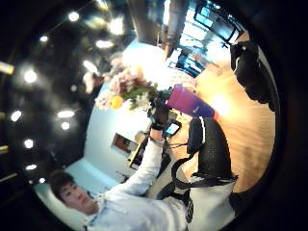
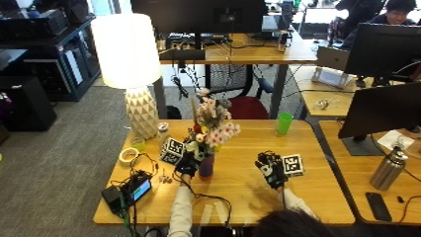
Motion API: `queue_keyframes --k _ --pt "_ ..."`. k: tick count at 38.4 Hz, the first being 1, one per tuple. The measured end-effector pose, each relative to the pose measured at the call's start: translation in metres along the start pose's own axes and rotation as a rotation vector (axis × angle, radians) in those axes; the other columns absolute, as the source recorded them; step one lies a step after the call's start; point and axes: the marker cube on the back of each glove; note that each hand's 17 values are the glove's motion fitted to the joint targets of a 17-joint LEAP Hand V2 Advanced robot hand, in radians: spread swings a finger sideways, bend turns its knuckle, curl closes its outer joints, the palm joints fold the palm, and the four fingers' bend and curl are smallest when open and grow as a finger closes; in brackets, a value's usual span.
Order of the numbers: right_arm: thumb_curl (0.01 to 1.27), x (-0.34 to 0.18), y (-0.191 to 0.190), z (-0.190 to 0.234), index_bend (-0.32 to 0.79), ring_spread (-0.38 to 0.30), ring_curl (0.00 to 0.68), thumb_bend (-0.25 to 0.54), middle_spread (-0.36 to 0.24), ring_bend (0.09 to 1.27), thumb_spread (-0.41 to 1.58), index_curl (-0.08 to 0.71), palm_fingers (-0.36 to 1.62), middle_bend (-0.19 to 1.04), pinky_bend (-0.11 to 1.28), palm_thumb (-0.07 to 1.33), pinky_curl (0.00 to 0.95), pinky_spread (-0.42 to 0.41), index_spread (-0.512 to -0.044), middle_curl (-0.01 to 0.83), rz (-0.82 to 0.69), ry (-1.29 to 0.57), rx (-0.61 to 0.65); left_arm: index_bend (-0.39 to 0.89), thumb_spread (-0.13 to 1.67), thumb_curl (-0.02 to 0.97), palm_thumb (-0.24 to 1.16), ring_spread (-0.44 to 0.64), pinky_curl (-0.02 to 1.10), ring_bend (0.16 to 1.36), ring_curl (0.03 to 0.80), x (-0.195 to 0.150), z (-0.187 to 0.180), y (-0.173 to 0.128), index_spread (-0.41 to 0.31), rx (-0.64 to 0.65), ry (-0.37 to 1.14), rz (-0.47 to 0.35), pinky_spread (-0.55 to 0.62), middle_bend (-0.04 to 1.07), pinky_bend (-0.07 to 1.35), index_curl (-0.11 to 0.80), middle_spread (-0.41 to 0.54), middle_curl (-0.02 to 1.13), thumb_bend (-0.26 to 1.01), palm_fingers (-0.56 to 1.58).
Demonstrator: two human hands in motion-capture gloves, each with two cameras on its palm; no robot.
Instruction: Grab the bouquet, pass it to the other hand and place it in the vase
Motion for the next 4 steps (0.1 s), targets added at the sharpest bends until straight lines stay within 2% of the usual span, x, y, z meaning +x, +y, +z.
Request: queue_keyframes --k 3,4 --pt "0.49 0.0 0.002 0.0 0.12 -0.154 0.428 -0.013 -0.075 0.62 1.04 0.317 1.1 0.41 0.42 0.82 0.368 -0.123 -0.196 0.485 -0.012 -0.042 -0.045 0.01 0.74 0.487 0.28 0.12 0.39 0.64 0.381 -0.009 0.005 0.022 0.036 -0.089 -0.055 -0.291 0.19 0.24 0.54 0.328 0.073 0.38 -0.04 -0.2" --pt "0.49 0.002 0.004 0.001 0.13 -0.154 0.427 -0.012 -0.075 0.61 1.04 0.317 1.1 0.41 0.42 0.82 0.37 -0.117 -0.196 0.486 0.0 -0.064 -0.062 0.01 0.76 0.48 0.28 0.16 0.37 0.64 0.364 -0.008 0.006 0.025 0.052 -0.094 -0.057 -0.308 0.22 0.22 0.53 0.312 0.101 0.36 -0.04 -0.19"
